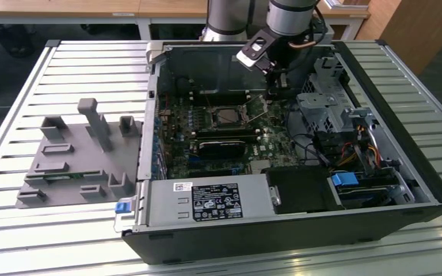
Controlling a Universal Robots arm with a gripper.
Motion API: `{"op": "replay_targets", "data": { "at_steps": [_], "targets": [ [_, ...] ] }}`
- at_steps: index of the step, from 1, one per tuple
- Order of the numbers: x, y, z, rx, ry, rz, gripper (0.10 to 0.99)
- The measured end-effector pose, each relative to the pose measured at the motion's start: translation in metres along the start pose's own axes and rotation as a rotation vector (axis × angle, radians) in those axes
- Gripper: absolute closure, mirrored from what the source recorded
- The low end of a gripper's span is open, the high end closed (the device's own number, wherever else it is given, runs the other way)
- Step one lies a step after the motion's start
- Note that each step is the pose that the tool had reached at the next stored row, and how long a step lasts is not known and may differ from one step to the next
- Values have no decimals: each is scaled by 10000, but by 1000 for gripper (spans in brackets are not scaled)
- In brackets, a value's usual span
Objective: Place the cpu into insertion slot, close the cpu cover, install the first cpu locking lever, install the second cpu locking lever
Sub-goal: 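Close the cpu cover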
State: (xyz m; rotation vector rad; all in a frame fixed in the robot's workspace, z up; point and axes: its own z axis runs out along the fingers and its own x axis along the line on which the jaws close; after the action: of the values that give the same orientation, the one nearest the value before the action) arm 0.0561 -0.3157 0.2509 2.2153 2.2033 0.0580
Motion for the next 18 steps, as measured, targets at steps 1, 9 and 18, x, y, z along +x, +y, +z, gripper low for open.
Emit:
{"op": "replay_targets", "data": {
  "at_steps": [1,9,18],
  "targets": [
    [1,9,1,3,0,0,980],
    [18,53,16,29,2,0,980],
    [28,104,42,89,-1,2,980]
  ]
}}
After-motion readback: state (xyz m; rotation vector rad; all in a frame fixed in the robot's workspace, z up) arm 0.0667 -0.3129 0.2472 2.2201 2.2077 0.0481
